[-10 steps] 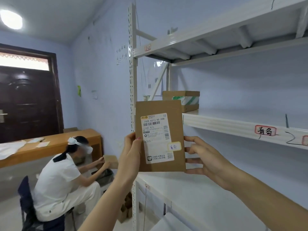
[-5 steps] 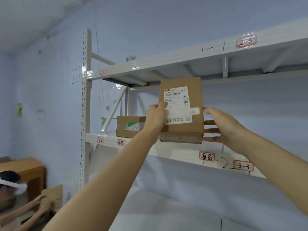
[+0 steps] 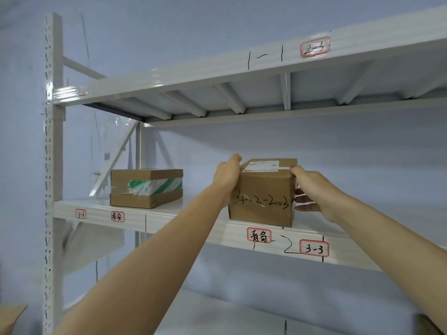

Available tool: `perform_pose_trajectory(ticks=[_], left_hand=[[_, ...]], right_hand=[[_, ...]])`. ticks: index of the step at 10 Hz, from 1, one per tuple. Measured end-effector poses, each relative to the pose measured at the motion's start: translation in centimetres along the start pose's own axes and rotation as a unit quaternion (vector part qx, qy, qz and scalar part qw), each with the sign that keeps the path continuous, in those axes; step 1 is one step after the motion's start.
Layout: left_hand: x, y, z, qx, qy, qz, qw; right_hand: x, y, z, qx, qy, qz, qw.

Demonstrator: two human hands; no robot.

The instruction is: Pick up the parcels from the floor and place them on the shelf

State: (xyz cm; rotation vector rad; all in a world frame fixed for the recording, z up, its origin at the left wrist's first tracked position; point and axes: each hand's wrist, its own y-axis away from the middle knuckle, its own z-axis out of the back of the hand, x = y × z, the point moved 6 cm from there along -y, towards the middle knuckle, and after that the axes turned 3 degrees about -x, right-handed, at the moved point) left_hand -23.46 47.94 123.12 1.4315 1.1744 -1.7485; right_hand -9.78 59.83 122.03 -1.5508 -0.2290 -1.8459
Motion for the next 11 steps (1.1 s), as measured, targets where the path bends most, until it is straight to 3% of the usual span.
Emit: perform_pose_trajectory(ticks=[4,9,10,11], left_hand=[[1.1,-2.1,-0.3,-0.048,-0.097,-0.06,0.992],[0.6,-0.5,-0.3,-0.038,-0.108,-0.05,0.992],[0.8,1.5,1.3,-0.043,-0.07,-0.05,0.995],[-0.1,6.6,5.9,-0.082,-0.017,-0.136,0.987]], right_hand=[[-1.0,-0.8,-0.3,-0.021,0.073,-0.001,0.997],[-0.9,0.1,0.4,-0.018,0.023,-0.051,0.998],[0.4,0.7,1.8,-0.123,0.001,0.052,0.991],[2.3,4.3,3.1,-0.159,-0.102,0.185,0.964]])
